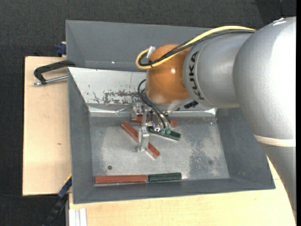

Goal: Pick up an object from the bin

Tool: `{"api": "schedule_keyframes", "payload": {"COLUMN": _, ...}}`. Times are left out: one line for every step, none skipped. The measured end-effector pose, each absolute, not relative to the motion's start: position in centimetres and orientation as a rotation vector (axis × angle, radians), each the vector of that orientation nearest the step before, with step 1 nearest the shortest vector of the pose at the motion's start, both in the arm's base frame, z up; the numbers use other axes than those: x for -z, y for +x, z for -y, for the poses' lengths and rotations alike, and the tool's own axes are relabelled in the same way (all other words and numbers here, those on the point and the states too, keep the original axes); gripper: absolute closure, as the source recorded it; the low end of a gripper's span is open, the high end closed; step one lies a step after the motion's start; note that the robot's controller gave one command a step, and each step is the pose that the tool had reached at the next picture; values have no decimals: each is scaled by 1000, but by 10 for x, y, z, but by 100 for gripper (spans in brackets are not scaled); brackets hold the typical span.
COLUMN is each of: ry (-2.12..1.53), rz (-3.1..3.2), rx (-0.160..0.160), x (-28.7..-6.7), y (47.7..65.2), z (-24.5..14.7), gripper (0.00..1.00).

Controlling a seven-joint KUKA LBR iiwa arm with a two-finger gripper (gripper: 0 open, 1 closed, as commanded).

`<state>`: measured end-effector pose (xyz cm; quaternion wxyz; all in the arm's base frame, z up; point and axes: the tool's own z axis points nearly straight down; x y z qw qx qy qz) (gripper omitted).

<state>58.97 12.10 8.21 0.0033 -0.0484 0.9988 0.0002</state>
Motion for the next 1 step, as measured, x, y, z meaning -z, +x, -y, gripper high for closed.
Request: {"api": "schedule_keyframes", "payload": {"ry": 145, "rz": -3138, "rx": -2, "x": -71, "y": 570, "z": -117, "gripper": 100}}
